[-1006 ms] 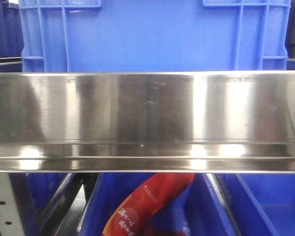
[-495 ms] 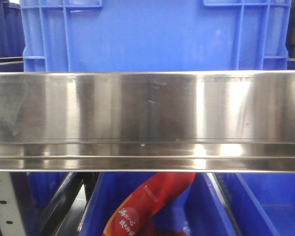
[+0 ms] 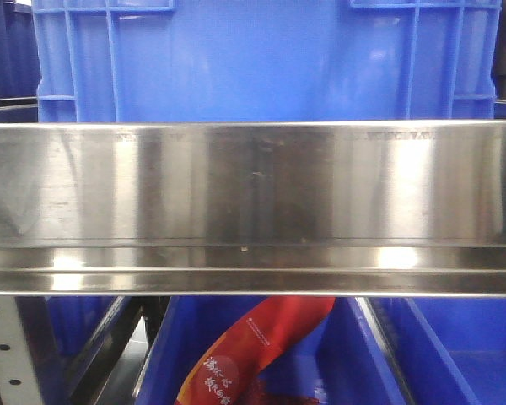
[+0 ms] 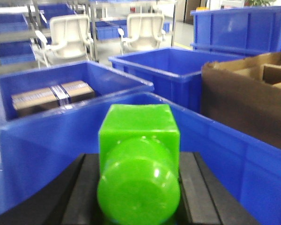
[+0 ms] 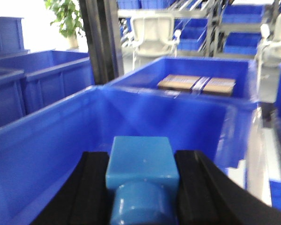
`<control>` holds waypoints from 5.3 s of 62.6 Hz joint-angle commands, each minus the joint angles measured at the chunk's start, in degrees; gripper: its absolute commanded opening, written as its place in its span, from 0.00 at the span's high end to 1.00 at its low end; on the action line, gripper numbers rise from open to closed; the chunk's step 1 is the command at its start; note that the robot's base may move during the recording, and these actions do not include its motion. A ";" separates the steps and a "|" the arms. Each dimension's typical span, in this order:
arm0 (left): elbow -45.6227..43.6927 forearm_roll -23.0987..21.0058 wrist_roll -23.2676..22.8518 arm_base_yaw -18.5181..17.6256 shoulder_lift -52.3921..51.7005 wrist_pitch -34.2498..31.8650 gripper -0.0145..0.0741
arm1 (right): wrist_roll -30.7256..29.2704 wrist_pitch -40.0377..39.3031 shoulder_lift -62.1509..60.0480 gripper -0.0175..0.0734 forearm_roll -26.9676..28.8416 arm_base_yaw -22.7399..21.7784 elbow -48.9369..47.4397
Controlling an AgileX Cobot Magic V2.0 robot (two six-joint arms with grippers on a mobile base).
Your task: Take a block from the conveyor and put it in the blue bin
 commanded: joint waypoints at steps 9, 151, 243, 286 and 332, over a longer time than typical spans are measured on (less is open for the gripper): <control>-1.28 -0.84 0.10 -0.36 2.66 2.18 0.88 | -0.40 -1.43 4.57 0.98 0.28 2.73 -1.18; 55.14 -6.63 -0.15 13.53 -60.81 -5.27 0.96 | -0.40 -9.28 -49.42 0.99 0.28 -11.84 43.30; 55.14 -6.63 -0.15 13.53 -60.90 -5.27 0.96 | 15.11 -10.71 -66.70 0.99 -20.62 -19.99 64.70; 55.14 -6.63 -0.15 13.53 -60.90 -5.27 0.96 | 11.71 -10.96 -66.70 0.99 -20.51 -20.23 64.70; 65.05 5.39 -6.43 25.24 -66.57 -10.27 0.96 | 11.71 -10.96 -66.70 0.99 -20.51 -20.23 64.70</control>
